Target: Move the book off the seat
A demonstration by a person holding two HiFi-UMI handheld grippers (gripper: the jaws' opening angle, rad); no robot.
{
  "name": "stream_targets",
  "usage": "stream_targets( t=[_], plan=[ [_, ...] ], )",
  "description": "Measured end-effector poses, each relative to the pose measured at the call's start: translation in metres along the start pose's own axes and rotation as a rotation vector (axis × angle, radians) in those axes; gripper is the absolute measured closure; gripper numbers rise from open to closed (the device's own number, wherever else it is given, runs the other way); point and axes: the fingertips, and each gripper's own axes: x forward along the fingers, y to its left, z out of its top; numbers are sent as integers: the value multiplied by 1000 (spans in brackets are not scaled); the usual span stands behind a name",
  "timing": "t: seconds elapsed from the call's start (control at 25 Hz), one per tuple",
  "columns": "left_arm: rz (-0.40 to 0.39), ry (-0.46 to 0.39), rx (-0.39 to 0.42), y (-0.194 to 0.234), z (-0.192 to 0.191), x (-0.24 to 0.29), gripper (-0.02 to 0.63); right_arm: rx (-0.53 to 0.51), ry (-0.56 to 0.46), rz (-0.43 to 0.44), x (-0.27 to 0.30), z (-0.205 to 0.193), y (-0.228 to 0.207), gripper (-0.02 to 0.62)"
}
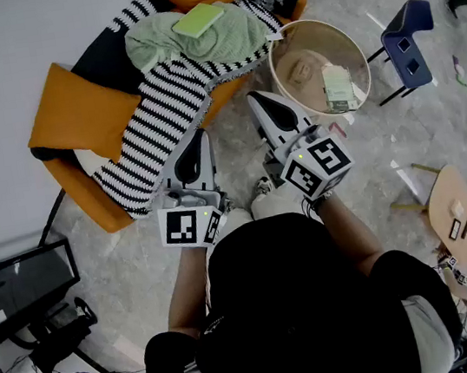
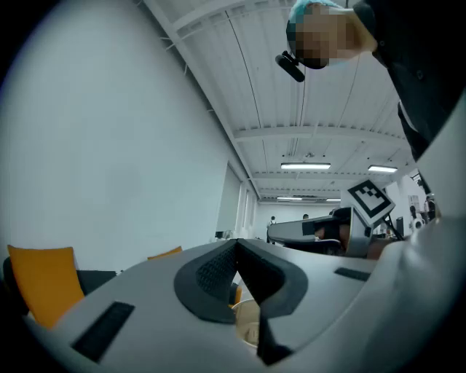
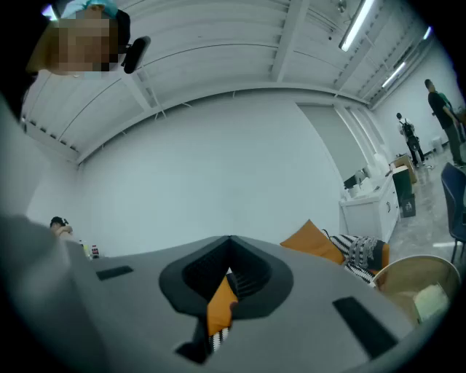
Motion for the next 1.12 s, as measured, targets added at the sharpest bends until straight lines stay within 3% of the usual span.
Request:
stream_targets(
  t=[0.8, 1.12],
  plan=[
    [104, -32, 83, -36, 6, 33, 597, -26, -60, 107, -16, 32, -38, 583],
    [105, -36, 77, -44, 4, 58, 597, -8, -65, 83, -16, 45, -70, 582]
  ],
)
